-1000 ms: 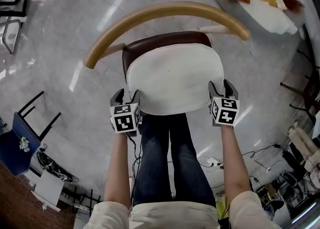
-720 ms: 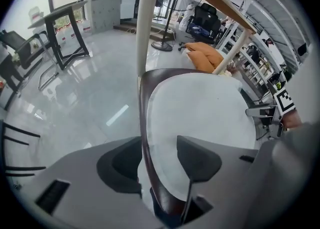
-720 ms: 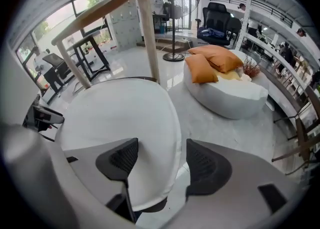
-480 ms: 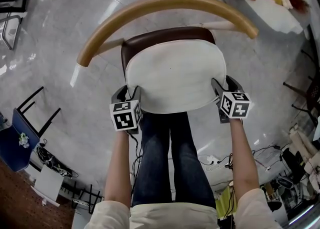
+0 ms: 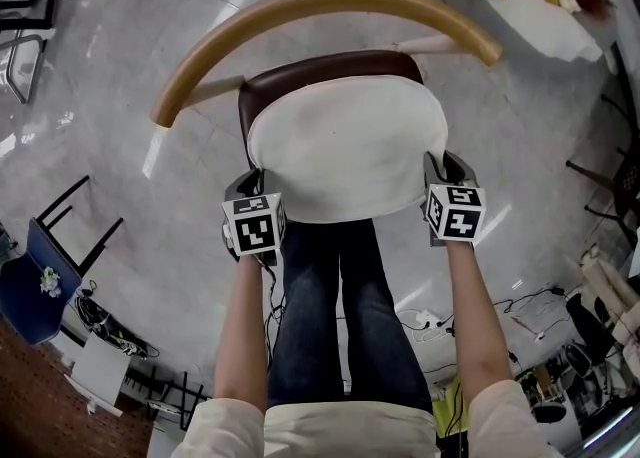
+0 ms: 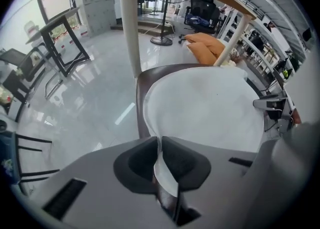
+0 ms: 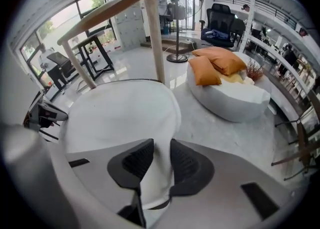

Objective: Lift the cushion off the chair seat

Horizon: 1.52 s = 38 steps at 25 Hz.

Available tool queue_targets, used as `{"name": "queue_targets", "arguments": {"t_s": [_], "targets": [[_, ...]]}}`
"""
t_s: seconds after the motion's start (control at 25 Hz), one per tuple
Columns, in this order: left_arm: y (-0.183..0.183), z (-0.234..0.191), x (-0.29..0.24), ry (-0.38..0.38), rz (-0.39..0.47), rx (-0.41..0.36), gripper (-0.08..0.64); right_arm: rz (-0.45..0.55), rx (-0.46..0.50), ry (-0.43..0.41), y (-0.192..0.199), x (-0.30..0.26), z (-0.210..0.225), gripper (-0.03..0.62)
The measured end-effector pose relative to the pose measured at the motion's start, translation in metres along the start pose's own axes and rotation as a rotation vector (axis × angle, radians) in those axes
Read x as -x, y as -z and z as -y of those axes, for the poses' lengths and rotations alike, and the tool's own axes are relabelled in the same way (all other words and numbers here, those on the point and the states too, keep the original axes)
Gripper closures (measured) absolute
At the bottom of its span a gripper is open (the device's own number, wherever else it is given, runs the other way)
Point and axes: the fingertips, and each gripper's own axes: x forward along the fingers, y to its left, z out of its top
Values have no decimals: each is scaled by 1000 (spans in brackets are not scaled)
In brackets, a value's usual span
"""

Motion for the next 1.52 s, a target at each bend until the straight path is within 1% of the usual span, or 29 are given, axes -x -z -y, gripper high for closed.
{"name": "queue_targets", "arguments": {"t_s": [0.12,0.28,0.4,0.6,0.8,0.92,1.04,1.24,1.52], "targets": [[-1,0,11,9,3,25,525,12,-4,19,-4,13,-3,504],[-3,6,34,6,20,2,530,32,3,7,-8,37,-9,515],[-7,6,58,2,45,17,531,52,19,9,-13,61,-15,517],[-12,4,112,-2,94,20,532,118,13,12,-33,119,-26,517],[-19,7,187,-21,148,20,532,203,27,35,-64,196,-39,520],[-33,11,235,-19,204,24,532,269,20,55,-88,245,-42,522],[-53,15,279,-13,278,30,534,342,17,76,-118,292,-44,522],[-76,18,361,-34,378,15,534,452,13,91,-152,372,-53,523],[-118,15,464,-47,571,3,534,624,-3,98,-192,471,-68,523]]}}
